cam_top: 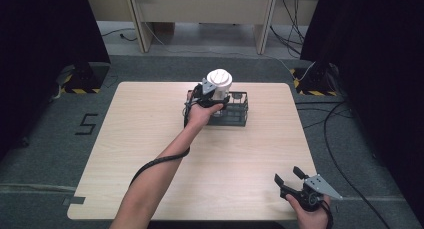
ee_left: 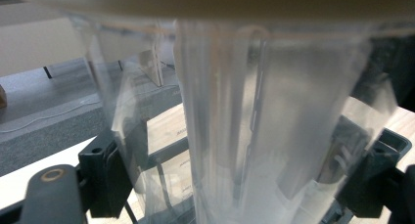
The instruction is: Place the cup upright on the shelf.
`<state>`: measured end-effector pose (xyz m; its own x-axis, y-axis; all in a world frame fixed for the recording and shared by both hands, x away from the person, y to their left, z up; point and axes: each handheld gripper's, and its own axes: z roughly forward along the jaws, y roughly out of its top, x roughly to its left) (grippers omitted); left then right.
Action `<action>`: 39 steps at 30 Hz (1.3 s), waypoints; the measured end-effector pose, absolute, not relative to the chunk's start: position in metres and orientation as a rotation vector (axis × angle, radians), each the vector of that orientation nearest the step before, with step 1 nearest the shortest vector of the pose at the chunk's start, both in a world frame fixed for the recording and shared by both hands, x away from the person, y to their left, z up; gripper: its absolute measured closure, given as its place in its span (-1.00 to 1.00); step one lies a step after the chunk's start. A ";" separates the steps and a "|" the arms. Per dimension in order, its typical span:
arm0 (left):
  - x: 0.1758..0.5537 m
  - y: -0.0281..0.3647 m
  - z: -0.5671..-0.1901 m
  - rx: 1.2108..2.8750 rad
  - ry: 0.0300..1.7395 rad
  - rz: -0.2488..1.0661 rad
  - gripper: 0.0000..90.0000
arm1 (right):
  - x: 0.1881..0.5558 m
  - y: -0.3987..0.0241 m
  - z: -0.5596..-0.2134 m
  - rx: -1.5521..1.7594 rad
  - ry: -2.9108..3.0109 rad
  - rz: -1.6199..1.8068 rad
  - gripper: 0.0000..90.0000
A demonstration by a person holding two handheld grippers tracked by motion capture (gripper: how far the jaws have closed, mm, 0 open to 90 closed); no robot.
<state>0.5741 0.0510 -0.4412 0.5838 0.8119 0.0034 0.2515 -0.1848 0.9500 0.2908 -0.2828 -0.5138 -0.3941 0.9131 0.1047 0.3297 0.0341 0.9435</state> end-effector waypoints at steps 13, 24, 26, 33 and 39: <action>0.572 0.053 -0.444 1.710 0.898 0.635 -0.63 | 0.290 -0.282 -0.514 1.261 1.772 1.368 -0.55; 0.565 0.058 -0.443 1.716 0.895 0.658 -0.68 | 0.290 -0.282 -0.514 1.264 1.773 1.371 -0.55; 0.564 0.059 -0.442 1.717 0.887 0.657 -0.68 | 0.290 -0.282 -0.514 1.263 1.773 1.370 -0.55; 0.555 0.067 -0.436 1.723 0.871 0.661 -0.68 | 0.290 -0.282 -0.514 1.265 1.772 1.369 -0.55; 0.545 0.075 -0.432 1.729 0.867 0.673 -0.68 | 0.291 -0.282 -0.514 1.261 1.770 1.363 -0.55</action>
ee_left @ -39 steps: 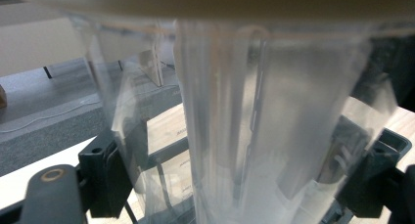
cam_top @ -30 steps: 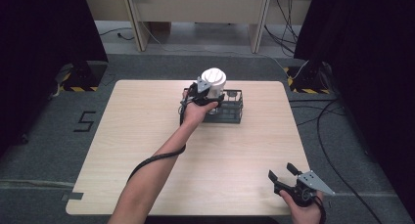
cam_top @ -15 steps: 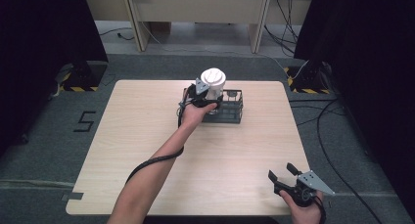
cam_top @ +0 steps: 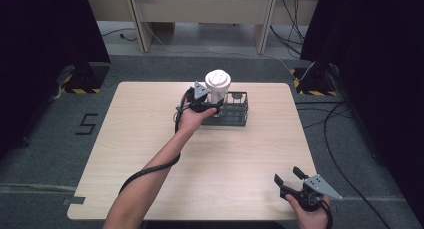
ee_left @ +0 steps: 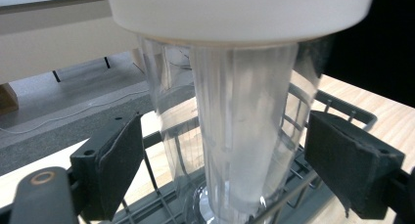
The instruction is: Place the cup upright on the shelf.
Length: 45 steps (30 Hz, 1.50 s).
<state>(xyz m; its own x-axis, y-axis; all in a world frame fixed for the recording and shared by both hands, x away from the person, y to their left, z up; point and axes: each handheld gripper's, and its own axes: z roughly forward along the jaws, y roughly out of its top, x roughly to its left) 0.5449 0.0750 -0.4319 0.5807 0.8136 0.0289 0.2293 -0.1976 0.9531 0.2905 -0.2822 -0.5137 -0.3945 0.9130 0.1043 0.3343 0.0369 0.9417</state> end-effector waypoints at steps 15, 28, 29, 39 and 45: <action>0.517 0.096 -0.422 1.715 0.821 0.697 -0.67 | 0.290 -0.282 -0.514 1.266 1.767 1.364 -0.55; 0.486 0.120 -0.425 1.723 0.789 0.693 -0.67 | 0.290 -0.282 -0.514 1.266 1.763 1.361 -0.55; 0.484 0.122 -0.425 1.723 0.789 0.691 -0.67 | 0.290 -0.282 -0.514 1.266 1.764 1.360 -0.55; 0.462 0.144 -0.428 1.714 0.779 0.697 -0.67 | 0.290 -0.281 -0.514 1.273 1.765 1.360 -0.55; 0.451 0.153 -0.430 1.708 0.774 0.695 -0.67 | 0.290 -0.281 -0.514 1.272 1.764 1.358 -0.55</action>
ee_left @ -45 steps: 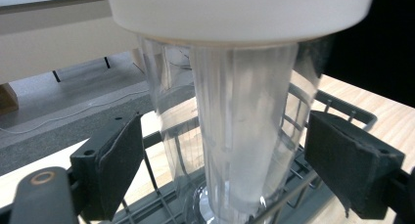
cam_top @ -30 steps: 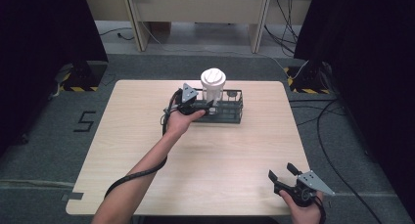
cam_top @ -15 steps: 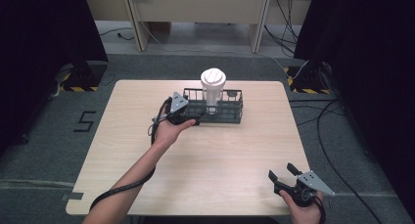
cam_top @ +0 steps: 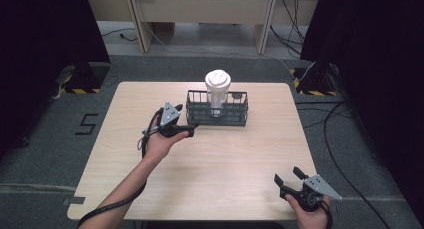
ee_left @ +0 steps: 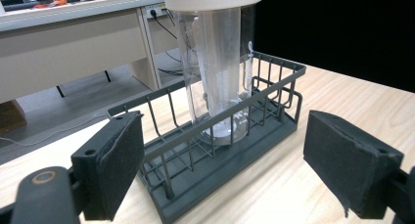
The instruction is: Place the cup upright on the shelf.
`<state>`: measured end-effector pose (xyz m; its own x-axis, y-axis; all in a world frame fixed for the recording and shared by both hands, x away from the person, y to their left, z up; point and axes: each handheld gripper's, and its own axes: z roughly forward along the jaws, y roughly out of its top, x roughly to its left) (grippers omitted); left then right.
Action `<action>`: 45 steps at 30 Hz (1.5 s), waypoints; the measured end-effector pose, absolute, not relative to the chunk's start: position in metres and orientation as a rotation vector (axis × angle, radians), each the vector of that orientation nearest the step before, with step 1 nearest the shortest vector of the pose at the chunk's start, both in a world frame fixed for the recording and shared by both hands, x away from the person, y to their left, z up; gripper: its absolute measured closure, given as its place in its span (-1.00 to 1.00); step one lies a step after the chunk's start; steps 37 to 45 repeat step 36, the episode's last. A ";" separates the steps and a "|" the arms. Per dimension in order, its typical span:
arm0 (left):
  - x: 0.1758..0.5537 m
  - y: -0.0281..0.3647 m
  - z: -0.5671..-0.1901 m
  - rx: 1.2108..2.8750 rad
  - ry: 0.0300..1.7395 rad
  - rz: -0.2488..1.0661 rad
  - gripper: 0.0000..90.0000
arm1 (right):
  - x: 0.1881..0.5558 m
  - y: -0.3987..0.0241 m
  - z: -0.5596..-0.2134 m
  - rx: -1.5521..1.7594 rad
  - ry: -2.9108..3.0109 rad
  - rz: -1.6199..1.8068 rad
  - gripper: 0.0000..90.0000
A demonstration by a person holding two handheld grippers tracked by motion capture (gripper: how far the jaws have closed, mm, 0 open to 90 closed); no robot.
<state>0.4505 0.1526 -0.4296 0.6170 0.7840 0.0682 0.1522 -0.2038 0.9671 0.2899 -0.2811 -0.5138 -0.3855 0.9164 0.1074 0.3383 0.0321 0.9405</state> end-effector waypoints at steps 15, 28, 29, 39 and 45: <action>0.413 0.180 -0.448 1.705 0.782 0.692 -0.67 | 0.290 -0.281 -0.514 1.278 1.766 1.359 -0.55; 0.374 0.216 -0.475 1.709 0.842 0.708 -0.67 | 0.290 -0.281 -0.514 1.277 1.765 1.354 -0.55; 0.371 0.219 -0.477 1.708 0.851 0.707 -0.67 | 0.290 -0.281 -0.514 1.278 1.765 1.353 -0.55; 0.360 0.221 -0.486 1.688 0.879 0.667 -0.67 | 0.290 -0.281 -0.514 1.277 1.766 1.349 -0.55; 0.360 0.221 -0.486 1.688 0.879 0.667 -0.67 | 0.290 -0.281 -0.514 1.277 1.766 1.349 -0.55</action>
